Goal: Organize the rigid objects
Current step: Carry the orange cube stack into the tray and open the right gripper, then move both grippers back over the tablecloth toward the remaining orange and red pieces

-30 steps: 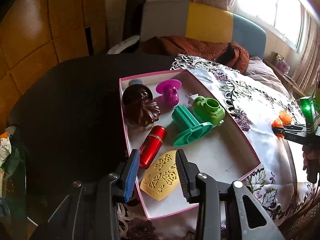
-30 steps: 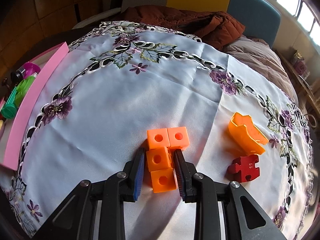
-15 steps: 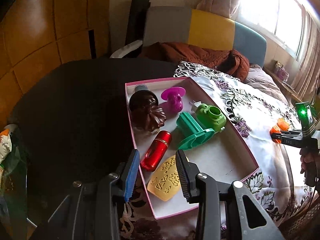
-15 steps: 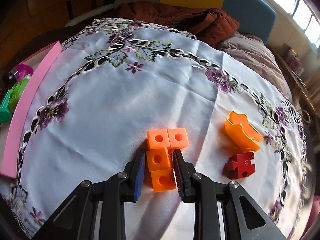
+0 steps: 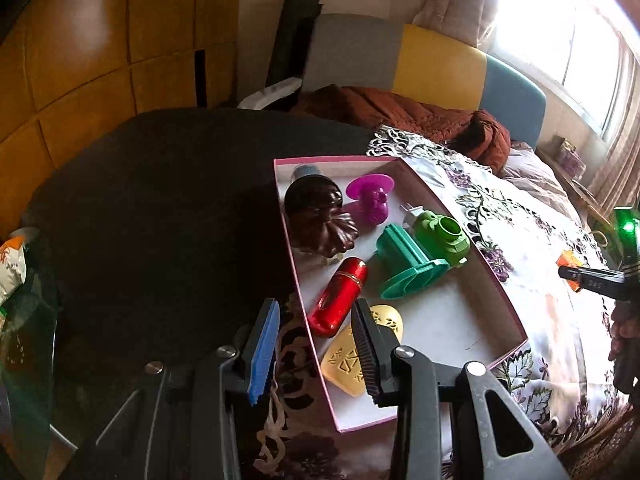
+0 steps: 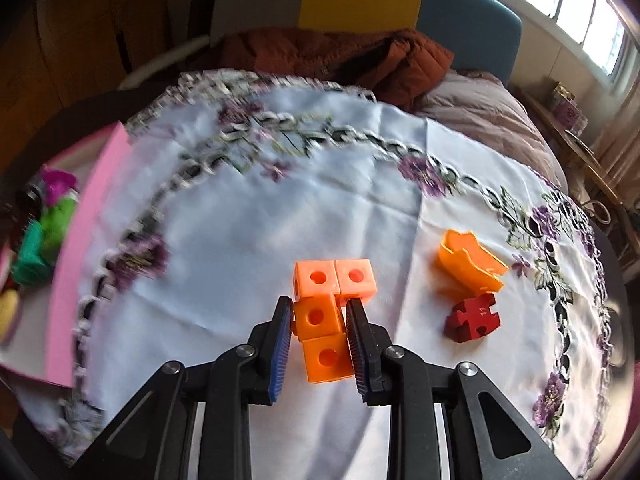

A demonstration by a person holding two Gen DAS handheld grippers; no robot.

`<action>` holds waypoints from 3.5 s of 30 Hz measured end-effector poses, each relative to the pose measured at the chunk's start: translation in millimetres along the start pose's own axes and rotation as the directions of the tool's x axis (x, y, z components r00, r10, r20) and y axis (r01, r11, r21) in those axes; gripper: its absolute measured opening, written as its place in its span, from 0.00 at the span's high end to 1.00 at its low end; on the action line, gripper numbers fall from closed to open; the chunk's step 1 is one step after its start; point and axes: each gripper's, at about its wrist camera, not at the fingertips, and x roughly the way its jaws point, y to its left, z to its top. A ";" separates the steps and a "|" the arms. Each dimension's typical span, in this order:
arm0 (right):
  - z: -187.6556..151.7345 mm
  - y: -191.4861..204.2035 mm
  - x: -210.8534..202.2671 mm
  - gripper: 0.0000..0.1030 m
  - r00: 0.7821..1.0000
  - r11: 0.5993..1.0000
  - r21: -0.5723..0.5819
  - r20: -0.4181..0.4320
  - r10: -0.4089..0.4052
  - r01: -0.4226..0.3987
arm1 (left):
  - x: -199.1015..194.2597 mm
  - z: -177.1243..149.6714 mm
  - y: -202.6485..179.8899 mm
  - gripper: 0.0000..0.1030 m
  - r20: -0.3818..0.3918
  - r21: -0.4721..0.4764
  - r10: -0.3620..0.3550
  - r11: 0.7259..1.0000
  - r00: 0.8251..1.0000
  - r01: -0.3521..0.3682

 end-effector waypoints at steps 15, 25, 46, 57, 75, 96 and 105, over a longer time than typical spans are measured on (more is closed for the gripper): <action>-4.0 106.4 -46.4 0.73 0.967 0.960 -0.169 0.080 0.241 -0.225 | -4.0 1.0 23.2 0.64 0.017 -0.066 0.041 0.997 0.999 -0.039; -15.5 175.4 -65.1 0.73 0.916 0.897 -0.253 0.078 0.394 -0.364 | -3.2 2.1 28.5 0.64 0.014 -0.071 0.060 0.996 0.998 -0.059; -28.4 233.9 -33.6 0.73 0.909 0.861 -0.298 -0.061 0.413 -0.411 | -8.7 1.4 46.6 0.64 0.019 -0.102 0.093 0.991 0.995 -0.091; -49.8 252.8 -15.3 0.73 0.930 0.858 -0.360 -0.102 0.354 -0.366 | -6.2 -2.4 45.7 0.64 0.008 -0.097 0.084 0.992 0.996 -0.082; -54.2 251.1 -18.9 0.68 0.928 0.866 -0.337 -0.089 0.362 -0.370 | -10.6 -2.9 34.7 0.64 0.014 -0.060 0.066 0.996 0.998 -0.065; -45.3 232.0 -35.7 0.46 0.934 0.889 -0.308 0.005 0.357 -0.338 | -15.6 -1.4 13.4 0.64 0.021 0.011 0.057 0.998 0.998 -0.057; -36.9 210.2 -47.7 0.39 0.931 0.903 -0.274 0.063 0.360 -0.331 | -19.4 2.1 -2.1 0.64 0.033 0.065 0.048 0.997 0.998 -0.050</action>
